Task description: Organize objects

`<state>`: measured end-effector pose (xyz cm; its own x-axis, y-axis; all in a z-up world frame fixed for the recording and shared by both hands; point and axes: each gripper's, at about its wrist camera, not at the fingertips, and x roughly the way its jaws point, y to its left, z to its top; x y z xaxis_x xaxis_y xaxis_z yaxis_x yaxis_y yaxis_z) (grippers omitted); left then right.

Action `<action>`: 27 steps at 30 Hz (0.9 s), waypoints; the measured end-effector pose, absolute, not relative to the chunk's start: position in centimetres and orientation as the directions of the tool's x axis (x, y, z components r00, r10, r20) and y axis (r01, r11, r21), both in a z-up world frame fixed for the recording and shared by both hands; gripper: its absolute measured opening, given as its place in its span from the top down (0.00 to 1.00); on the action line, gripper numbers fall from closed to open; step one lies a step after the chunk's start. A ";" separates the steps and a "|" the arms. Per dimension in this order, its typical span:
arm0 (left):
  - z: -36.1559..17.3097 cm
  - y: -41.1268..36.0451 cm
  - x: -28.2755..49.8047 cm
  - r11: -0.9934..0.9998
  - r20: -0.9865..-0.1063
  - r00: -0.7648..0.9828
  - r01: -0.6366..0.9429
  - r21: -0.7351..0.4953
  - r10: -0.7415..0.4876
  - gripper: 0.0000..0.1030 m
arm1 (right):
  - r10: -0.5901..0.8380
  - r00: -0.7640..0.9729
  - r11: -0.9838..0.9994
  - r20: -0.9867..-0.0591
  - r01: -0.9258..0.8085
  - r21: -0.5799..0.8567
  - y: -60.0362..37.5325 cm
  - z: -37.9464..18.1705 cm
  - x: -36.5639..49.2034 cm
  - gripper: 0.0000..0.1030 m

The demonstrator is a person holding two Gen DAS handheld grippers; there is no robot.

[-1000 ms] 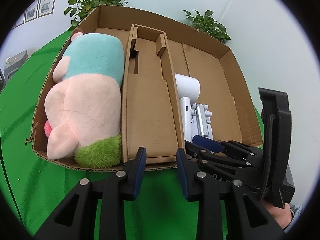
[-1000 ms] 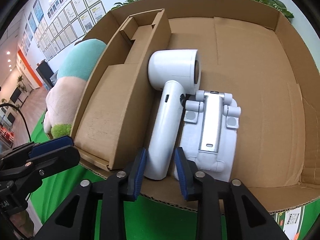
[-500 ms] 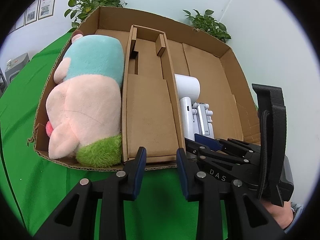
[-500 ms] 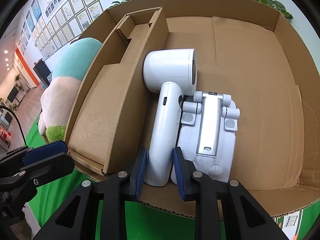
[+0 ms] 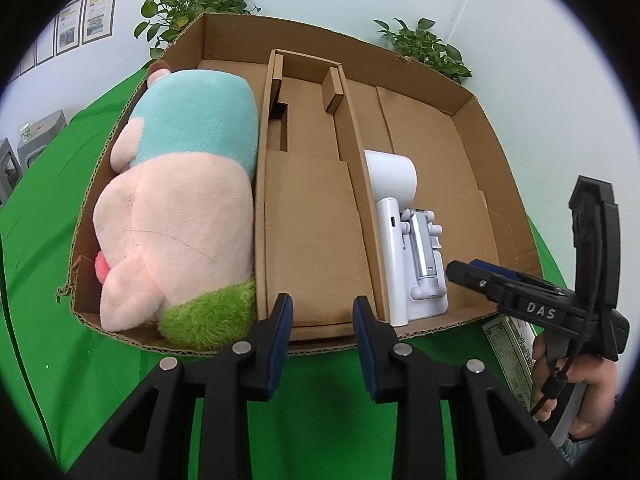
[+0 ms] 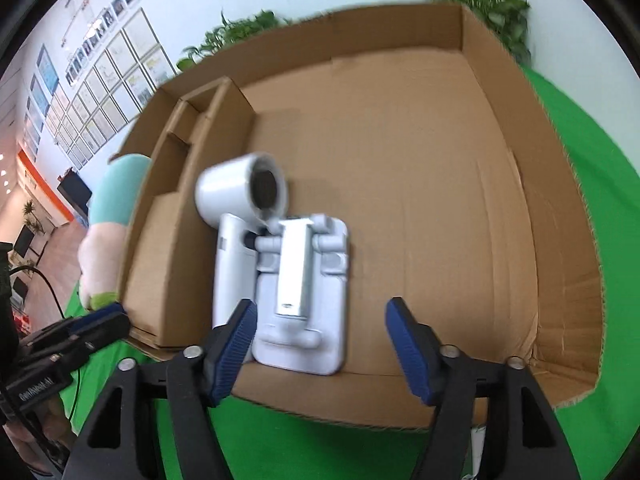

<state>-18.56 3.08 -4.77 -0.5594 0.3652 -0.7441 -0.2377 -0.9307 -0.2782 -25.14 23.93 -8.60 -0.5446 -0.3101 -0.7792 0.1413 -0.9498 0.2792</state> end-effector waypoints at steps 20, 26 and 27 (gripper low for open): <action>-0.3 4.8 -13.1 -0.961 -0.552 -0.793 -0.270 -0.063 0.259 0.16 | -0.211 -0.711 -0.976 -0.671 0.192 0.104 21.1 -6.5 -20.5 0.00; 0.1 6.7 -10.4 -0.976 -0.474 -0.871 -0.197 0.095 0.129 0.16 | -0.157 -0.778 -0.982 -0.608 0.188 0.012 20.7 -6.0 -15.1 0.00; 0.1 6.8 -10.3 -0.977 -0.471 -0.874 -0.187 0.105 0.117 0.16 | -0.154 -0.788 -0.983 -0.596 0.183 0.012 20.8 -5.8 -14.1 0.00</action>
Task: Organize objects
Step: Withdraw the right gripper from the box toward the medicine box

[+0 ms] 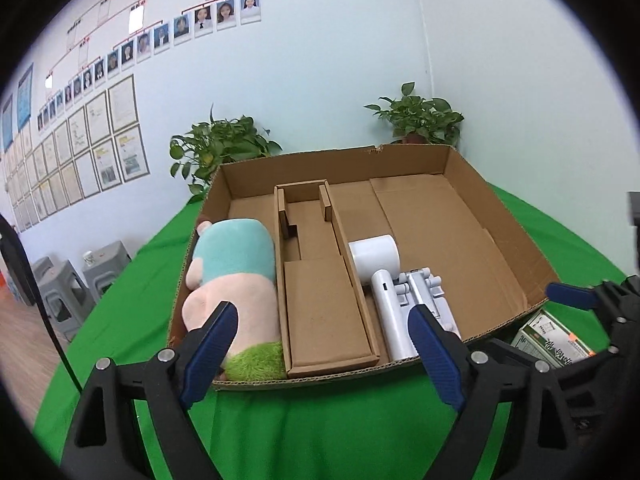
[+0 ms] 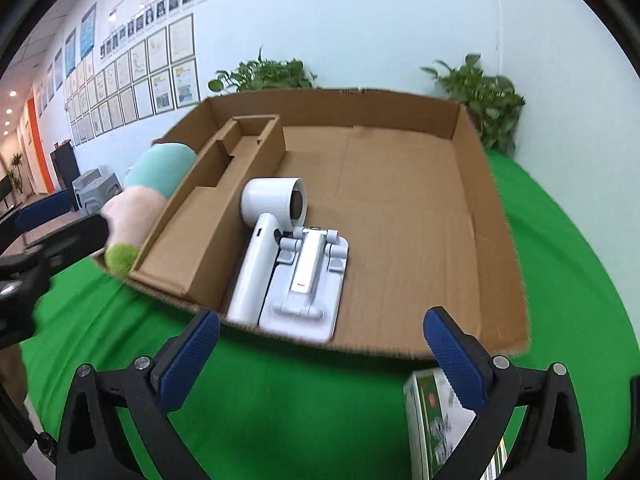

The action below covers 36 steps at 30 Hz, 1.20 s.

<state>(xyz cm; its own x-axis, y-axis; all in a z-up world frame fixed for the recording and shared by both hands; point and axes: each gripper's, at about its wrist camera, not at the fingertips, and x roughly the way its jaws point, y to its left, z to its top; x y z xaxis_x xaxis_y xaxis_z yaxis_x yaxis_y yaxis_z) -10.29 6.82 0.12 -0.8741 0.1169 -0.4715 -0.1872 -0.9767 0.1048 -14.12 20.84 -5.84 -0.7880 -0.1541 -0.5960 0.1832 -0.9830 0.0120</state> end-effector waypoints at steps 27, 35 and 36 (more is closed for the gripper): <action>0.3 7.4 -6.2 -0.993 -0.484 -0.875 -0.072 0.089 0.020 0.16 | -0.123 -0.846 -0.991 -0.519 0.133 0.019 22.5 -4.6 -5.7 0.00; 1.1 7.3 -4.8 -0.993 -0.477 -0.879 -0.063 0.097 0.009 0.16 | -0.147 -0.866 -0.987 -0.478 0.160 0.015 22.5 -2.6 -3.6 0.00; 1.3 7.2 -4.7 -0.994 -0.472 -0.881 -0.063 0.091 0.012 0.16 | -0.150 -0.867 -0.987 -0.476 0.162 0.016 22.6 -2.5 -3.5 0.00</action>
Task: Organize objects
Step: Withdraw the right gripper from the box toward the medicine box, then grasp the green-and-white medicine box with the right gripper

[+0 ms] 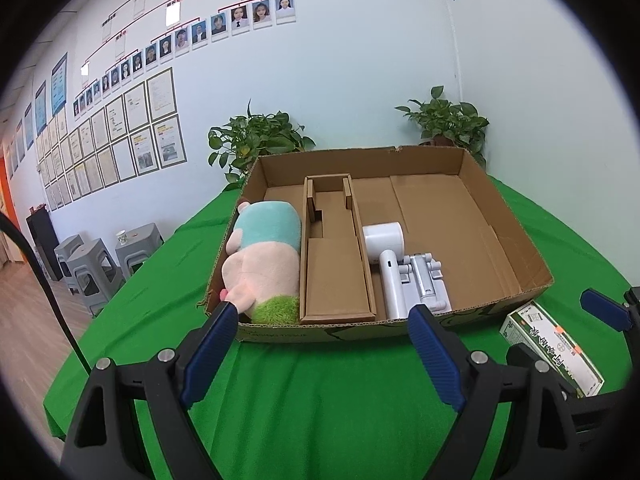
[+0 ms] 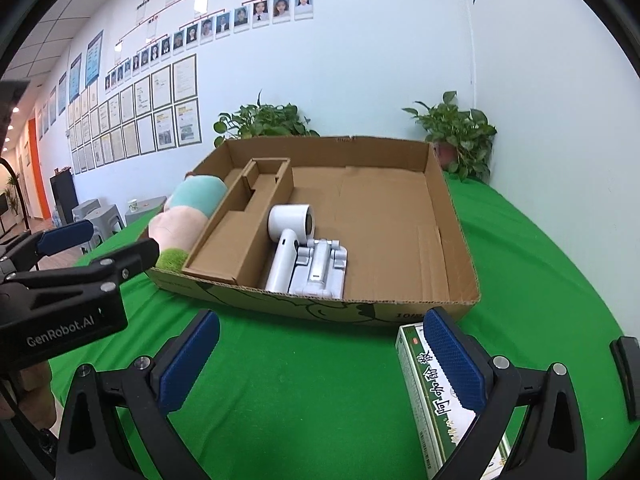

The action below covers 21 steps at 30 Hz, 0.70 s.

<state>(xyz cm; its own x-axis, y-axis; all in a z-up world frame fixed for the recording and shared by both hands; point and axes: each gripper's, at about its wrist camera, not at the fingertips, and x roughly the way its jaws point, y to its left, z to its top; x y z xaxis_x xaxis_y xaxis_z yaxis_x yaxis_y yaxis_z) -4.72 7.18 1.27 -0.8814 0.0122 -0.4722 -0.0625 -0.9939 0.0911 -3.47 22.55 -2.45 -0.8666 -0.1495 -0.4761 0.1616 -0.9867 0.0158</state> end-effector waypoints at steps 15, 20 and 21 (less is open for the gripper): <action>0.5 6.4 -5.2 -0.996 -0.485 -0.874 -0.066 0.055 0.031 0.70 | -0.175 -0.881 -0.983 -0.439 0.183 0.026 24.1 -2.2 -1.5 0.17; 0.3 6.3 -4.8 -0.996 -0.466 -0.883 -0.085 0.028 0.062 0.71 | -0.147 -0.877 -0.987 -0.458 0.160 0.011 24.1 -2.7 -1.6 0.77; 0.3 6.3 -4.8 -0.996 -0.459 -0.886 -0.088 0.022 0.068 0.68 | -0.152 -0.879 -0.987 -0.453 0.161 0.020 24.3 -2.9 -1.7 0.77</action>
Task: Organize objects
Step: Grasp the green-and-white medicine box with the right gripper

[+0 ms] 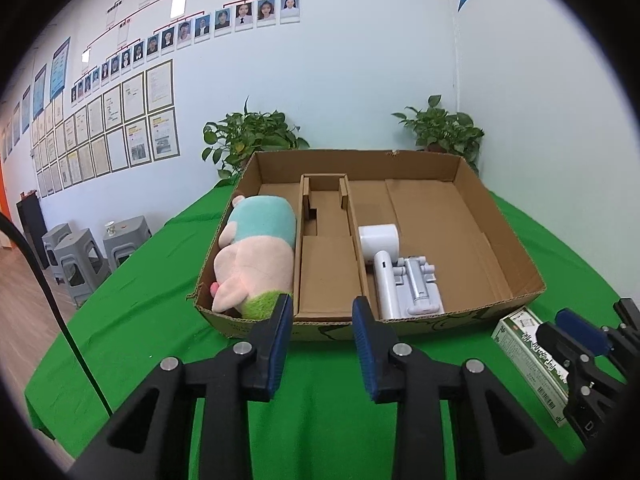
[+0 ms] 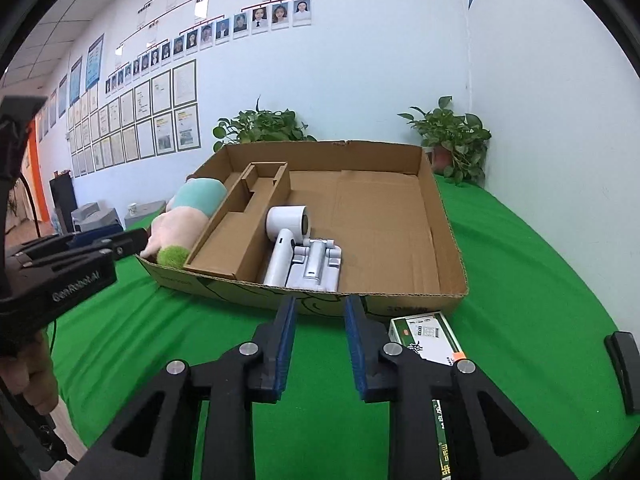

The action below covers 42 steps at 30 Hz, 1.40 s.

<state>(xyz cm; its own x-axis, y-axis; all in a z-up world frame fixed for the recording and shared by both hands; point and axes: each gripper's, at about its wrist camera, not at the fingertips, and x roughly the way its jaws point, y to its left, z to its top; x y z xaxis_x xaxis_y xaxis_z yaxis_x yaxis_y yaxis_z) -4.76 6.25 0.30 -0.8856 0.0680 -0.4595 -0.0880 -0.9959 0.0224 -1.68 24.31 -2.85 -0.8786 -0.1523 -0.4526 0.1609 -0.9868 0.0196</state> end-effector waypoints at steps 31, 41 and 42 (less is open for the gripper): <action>-6.0 7.2 -6.9 -0.968 -0.652 -0.718 -0.219 -0.123 0.245 0.08 | -0.061 -0.682 -0.997 -0.729 0.083 0.006 32.1 -12.6 -3.2 0.41; -7.2 7.9 -7.7 -0.894 -0.667 -0.596 -0.318 -0.316 0.448 0.08 | -0.327 -0.653 -0.940 -0.683 0.302 0.161 26.5 -10.5 -2.3 0.00; -7.4 8.1 -7.9 -0.882 -0.667 -0.579 -0.326 -0.339 0.470 0.08 | -0.323 -0.663 -0.938 -0.675 0.316 0.139 26.2 -10.2 -2.2 0.00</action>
<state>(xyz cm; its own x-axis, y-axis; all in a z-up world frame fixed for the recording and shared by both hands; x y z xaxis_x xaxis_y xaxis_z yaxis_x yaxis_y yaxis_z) -7.86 8.06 -7.37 -0.5786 0.4700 -0.6666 -0.3262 -0.8824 -0.3391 -2.17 26.24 -10.16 -0.6631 -0.3235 -0.6751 0.3161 -0.9385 0.1392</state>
